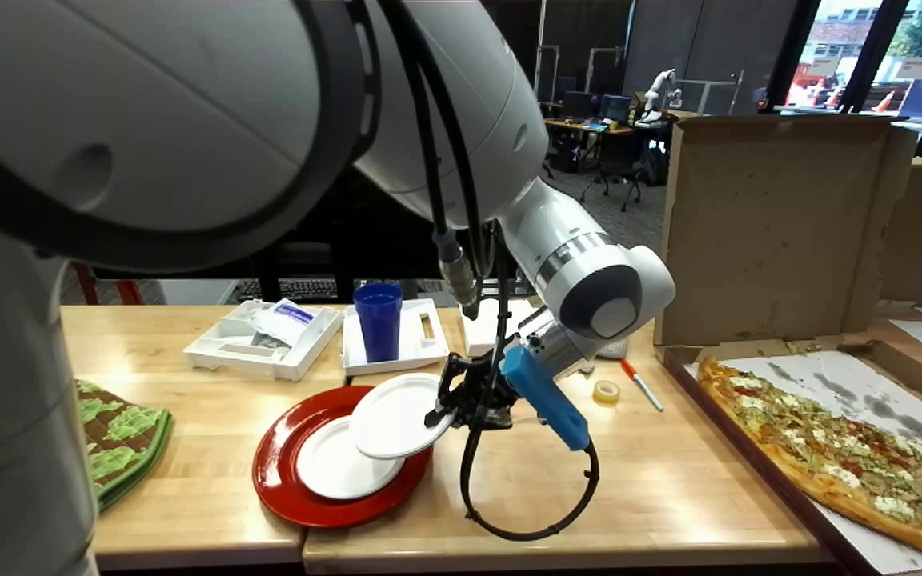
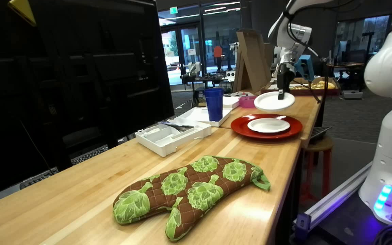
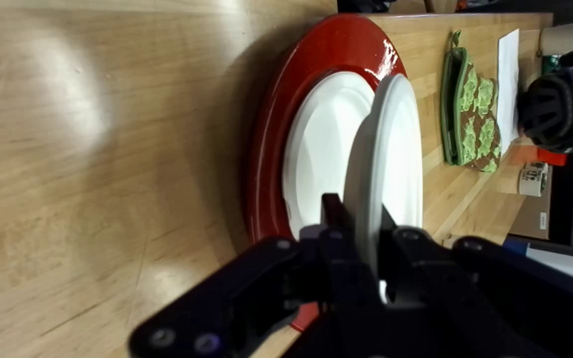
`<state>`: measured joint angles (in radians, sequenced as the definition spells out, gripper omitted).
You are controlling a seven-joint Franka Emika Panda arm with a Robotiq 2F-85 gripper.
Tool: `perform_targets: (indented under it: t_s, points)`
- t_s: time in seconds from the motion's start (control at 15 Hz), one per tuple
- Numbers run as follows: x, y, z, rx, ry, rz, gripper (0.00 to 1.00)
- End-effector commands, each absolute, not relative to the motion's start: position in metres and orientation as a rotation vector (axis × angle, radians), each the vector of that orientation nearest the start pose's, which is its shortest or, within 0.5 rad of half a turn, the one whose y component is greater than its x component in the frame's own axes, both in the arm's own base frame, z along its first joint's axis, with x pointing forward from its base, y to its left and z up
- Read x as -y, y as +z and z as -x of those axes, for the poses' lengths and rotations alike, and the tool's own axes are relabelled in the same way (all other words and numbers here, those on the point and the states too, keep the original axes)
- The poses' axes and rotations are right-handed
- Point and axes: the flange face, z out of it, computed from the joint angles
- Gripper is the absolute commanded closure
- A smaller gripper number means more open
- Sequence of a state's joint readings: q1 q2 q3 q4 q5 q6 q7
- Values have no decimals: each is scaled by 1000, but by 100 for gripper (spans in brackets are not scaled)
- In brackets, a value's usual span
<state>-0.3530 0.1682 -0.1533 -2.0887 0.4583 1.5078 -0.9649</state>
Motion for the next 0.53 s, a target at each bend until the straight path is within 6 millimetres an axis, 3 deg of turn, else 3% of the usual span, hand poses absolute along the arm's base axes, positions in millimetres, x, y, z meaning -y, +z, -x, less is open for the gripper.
perform_targets:
  t_s: [0.0, 0.47]
  points:
    - [179, 319, -430, 361, 296, 2329, 97]
    - [168, 287, -413, 312, 299, 2352, 97]
